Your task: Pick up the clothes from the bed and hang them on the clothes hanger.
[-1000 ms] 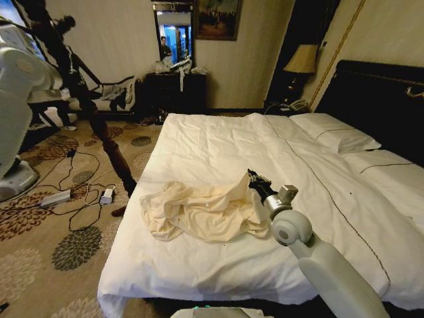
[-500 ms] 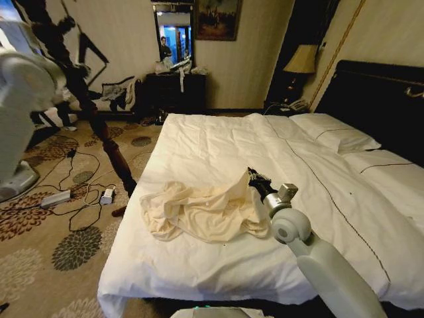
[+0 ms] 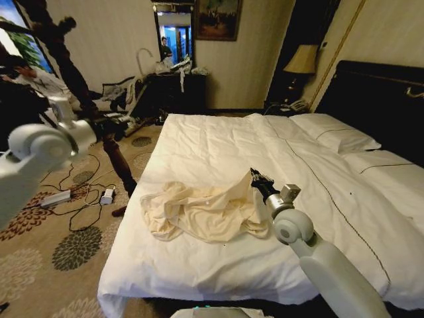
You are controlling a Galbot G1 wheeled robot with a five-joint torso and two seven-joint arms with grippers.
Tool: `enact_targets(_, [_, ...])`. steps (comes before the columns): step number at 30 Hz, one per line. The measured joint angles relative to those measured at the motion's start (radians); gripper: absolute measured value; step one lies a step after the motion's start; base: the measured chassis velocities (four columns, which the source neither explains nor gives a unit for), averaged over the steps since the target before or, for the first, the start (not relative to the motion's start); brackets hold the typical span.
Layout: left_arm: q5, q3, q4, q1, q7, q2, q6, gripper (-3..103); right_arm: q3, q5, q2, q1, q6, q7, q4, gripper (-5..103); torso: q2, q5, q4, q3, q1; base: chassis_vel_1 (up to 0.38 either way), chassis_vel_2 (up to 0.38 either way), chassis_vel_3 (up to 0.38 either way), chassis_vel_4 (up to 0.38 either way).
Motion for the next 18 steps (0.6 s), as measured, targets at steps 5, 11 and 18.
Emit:
enact_targets(5, [0.036,0.002,-0.019,0.102,0.161,0.018,-0.098,18,0.013,0.008,-0.007,-0.003,0.001,0.008,-0.002,0,0.0,0.0,-0.0002,0.0,0.0,0.0,0.0,0.0,0.0])
enact_targets(11, [0.04,0.001,-0.02,0.199,0.277,0.006,-0.137,18,0.025,0.015,-0.01,-0.002,0.004,0.029,-0.016,0,0.0,-0.0001,-0.0002,0.0,0.0,0.0,0.0,0.0,0.0])
enact_targets(18, [0.127,-0.005,0.021,0.373,0.589,0.011,-0.224,18,0.061,0.033,-0.012,0.0,0.006,0.056,-0.051,0,0.0,0.0,-0.0003,0.0,0.0,0.0,0.0,0.0,0.0])
